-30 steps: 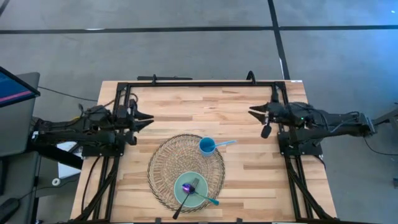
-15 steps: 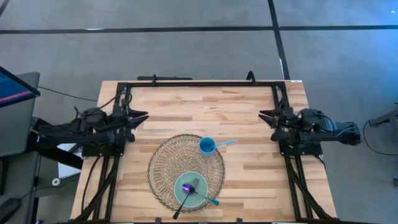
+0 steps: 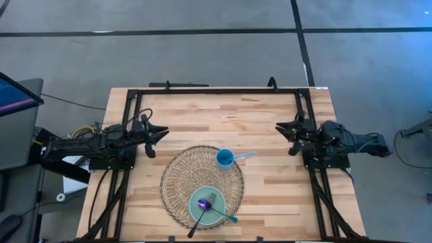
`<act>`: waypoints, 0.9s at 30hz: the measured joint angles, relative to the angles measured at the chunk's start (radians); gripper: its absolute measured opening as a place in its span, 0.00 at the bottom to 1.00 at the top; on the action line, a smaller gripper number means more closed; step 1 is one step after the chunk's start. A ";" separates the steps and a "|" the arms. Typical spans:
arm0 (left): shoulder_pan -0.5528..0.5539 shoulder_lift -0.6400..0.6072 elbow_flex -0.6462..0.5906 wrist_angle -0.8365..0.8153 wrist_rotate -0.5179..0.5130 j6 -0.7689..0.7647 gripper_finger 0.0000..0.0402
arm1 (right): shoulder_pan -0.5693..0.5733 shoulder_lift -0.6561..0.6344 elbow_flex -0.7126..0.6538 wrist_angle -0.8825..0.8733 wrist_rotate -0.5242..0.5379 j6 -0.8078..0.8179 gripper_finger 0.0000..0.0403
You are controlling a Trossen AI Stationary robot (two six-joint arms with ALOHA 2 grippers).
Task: Pick & Place Utensil
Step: Return to Home Position
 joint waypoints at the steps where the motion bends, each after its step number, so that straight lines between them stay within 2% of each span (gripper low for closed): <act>1: 0.000 0.000 -0.007 0.006 0.000 0.001 0.19 | -0.002 0.000 -0.018 0.026 0.000 -0.002 0.19; 10: 0.000 0.000 -0.084 0.080 -0.001 0.002 0.19 | -0.016 0.002 -0.125 0.123 0.000 0.078 0.19; 27: 0.000 0.048 -0.087 0.086 -0.001 -0.001 0.19 | -0.016 0.016 -0.136 0.154 0.000 0.055 0.19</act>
